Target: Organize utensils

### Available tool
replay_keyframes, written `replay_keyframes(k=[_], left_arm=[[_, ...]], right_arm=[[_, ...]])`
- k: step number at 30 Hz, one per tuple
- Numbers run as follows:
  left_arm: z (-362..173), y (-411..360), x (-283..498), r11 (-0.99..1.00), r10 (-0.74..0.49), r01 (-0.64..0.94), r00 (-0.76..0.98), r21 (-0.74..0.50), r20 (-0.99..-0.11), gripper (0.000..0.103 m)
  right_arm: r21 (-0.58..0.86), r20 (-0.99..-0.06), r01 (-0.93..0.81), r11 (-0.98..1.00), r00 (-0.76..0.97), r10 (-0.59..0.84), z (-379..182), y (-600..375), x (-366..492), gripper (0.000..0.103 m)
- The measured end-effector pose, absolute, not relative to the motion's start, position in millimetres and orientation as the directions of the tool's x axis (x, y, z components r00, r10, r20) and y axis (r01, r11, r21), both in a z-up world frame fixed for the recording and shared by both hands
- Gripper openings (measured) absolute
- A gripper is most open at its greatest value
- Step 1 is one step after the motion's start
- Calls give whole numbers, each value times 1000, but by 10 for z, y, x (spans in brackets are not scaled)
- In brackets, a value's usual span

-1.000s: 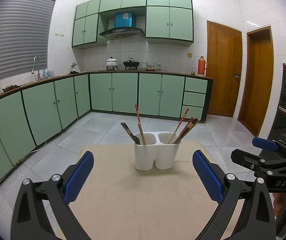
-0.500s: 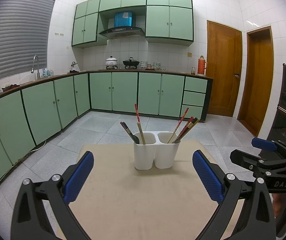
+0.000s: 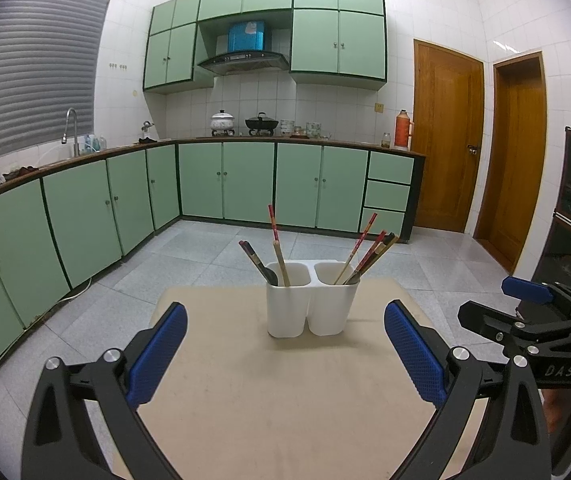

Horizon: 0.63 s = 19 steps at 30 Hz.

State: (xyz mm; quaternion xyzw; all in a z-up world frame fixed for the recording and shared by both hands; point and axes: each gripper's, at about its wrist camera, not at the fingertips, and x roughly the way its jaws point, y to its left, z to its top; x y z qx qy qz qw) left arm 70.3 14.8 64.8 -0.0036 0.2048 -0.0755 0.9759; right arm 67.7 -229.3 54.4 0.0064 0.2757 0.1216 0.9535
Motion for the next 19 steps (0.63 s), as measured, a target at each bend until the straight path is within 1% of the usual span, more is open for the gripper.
replay_keyframes(k=[19], left_arm=[[633, 113, 698, 989, -148, 142, 900, -47, -410, 97]], right_arm=[[86, -529, -218, 972, 817, 231, 491, -2340, 676, 98]])
